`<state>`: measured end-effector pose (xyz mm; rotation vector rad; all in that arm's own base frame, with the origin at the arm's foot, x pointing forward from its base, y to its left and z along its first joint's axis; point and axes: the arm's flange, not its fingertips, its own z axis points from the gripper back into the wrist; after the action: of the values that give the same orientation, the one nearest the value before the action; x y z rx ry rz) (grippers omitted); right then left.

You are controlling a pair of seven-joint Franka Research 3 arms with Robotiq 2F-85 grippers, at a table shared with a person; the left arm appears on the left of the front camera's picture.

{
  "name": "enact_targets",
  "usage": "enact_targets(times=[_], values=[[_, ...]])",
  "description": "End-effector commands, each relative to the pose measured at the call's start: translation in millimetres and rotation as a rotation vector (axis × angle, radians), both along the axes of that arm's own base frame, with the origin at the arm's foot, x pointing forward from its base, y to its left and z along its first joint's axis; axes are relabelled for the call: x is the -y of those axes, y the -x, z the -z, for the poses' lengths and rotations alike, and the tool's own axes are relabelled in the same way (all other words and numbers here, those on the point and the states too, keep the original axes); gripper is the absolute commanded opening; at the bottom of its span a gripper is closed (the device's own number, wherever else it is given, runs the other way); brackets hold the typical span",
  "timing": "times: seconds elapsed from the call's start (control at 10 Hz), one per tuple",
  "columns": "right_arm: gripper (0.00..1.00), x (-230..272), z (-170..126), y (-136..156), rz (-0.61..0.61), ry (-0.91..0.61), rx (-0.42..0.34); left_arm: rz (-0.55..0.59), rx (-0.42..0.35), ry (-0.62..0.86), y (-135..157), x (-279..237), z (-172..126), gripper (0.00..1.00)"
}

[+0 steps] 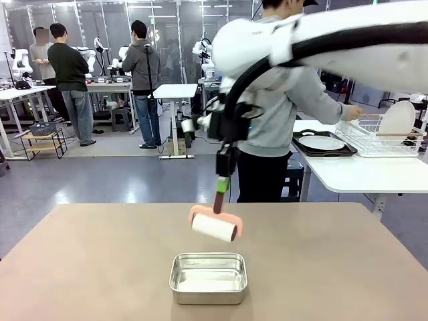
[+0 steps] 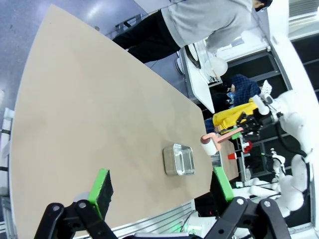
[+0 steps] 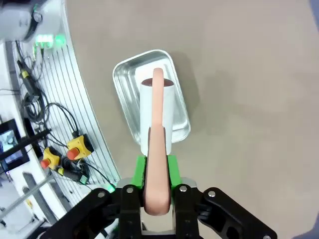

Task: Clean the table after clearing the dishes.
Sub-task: When the right (or left) Handle tray is removed, use the right hand (or left hand) to clean the right (or left) side of the table with the Lint Roller.

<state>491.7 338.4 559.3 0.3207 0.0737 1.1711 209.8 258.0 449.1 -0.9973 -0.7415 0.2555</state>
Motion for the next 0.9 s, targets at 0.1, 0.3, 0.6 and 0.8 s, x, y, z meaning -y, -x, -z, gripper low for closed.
enact_targets(times=[0.1,0.3,0.6,0.8], values=[[0.01,90,24,51,0.419,-0.087,-0.004,0.005,0.001,0.015,1,-1,-5,1.0],[0.01,134,30,56,0.686,-0.179,-0.01,0.005,0.001,0.015,1,-1,-5,1.0],[0.01,158,27,43,0.671,-0.161,-0.044,0.005,0.001,0.015,1,-1,-5,1.0],[0.01,158,27,43,0.671,-0.161,-0.044,0.005,0.001,0.015,1,-1,-5,1.0]])
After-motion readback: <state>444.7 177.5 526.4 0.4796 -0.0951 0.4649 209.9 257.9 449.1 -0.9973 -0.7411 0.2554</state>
